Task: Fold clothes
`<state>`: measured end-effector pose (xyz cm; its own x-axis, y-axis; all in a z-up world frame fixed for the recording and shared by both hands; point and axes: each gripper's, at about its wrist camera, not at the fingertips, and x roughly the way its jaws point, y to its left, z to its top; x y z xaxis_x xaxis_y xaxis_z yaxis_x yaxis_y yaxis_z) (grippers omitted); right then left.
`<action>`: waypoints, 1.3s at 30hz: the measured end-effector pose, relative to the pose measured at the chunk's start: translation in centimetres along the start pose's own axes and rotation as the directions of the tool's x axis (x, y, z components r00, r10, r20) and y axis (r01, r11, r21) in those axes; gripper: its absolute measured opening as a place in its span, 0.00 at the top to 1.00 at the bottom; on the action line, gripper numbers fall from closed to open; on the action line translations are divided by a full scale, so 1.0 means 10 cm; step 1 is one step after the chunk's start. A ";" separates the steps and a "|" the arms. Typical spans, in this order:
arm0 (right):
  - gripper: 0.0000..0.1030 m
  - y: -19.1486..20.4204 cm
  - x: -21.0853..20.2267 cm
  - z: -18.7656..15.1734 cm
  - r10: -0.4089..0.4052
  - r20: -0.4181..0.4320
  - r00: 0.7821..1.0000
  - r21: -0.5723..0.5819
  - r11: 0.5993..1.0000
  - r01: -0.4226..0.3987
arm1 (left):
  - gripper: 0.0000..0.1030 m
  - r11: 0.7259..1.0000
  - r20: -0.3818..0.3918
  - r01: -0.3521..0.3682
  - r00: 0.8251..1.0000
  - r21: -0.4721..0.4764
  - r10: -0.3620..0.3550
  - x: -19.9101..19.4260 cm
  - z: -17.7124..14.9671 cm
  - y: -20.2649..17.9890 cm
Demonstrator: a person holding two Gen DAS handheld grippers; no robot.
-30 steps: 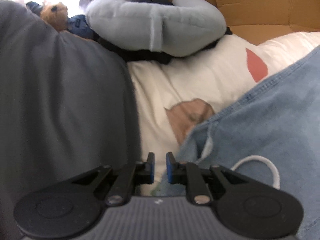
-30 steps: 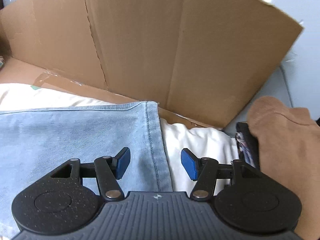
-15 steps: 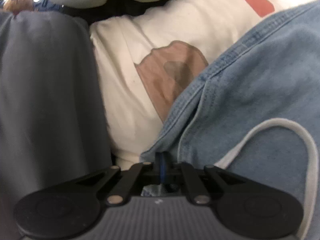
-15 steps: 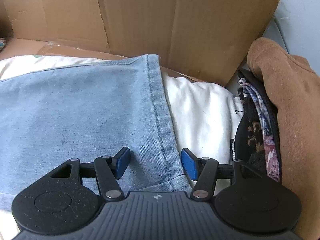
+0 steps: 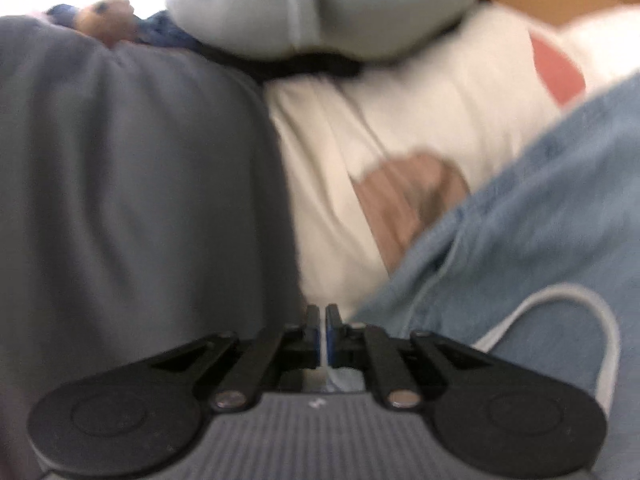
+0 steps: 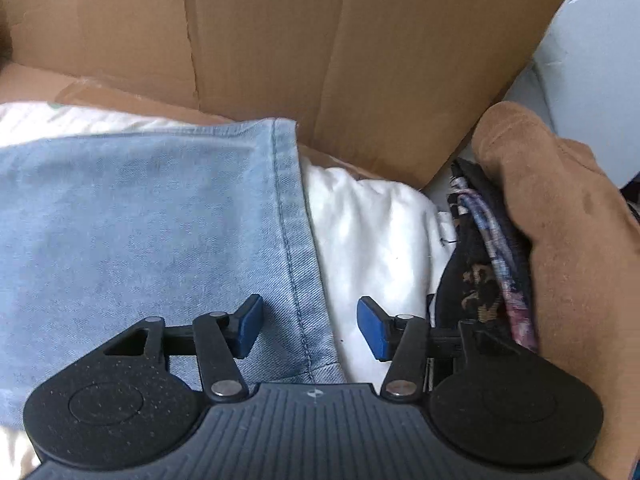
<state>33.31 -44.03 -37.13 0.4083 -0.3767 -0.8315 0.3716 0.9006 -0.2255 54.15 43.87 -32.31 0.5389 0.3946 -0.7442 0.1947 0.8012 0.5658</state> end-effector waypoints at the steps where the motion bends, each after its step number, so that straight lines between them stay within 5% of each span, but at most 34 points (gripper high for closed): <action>1: 0.44 0.02 -0.05 0.01 0.010 0.020 1.000 0.001 1.000 -0.010 | 0.89 1.000 0.020 0.001 1.000 -0.010 0.000 -0.08 0.04 0.02; 7: 0.45 0.22 -0.33 0.02 0.173 0.116 0.978 -0.024 0.985 -0.172 | 0.81 0.993 0.127 0.105 0.987 -0.044 -0.099 -0.44 0.33 -0.33; 15: 0.49 0.67 -0.41 0.04 0.287 0.108 0.952 -0.094 0.956 -0.277 | 0.75 0.959 0.227 0.283 0.935 -0.016 -0.272 -0.62 0.59 -1.22; 22: 0.59 1.21 -0.34 0.14 0.368 0.084 0.926 -0.126 0.926 -0.357 | 0.75 0.932 0.230 0.359 0.904 0.049 -0.360 -0.56 0.72 -1.92; 24: 0.67 1.40 -0.31 0.17 0.394 0.069 0.917 -0.145 0.913 -0.381 | 0.75 0.930 0.228 0.364 0.902 0.055 -0.366 -0.52 0.76 -2.03; 31: 0.66 2.06 -0.23 0.33 0.473 0.041 0.880 -0.194 0.868 -0.458 | 0.74 0.929 0.258 0.370 0.895 0.030 -0.365 -0.42 0.90 -2.18; 39: 0.63 2.59 -0.14 0.61 0.447 0.082 0.891 -0.248 0.875 -0.416 | 0.74 0.928 0.294 0.373 0.890 -0.027 -0.349 -0.32 0.99 -2.24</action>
<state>47.42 -21.47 -38.73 0.5984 0.0487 -0.7997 -0.0511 0.9984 0.0226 56.15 20.23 -39.05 0.6523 -0.0606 -0.7555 0.3596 0.9022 0.2381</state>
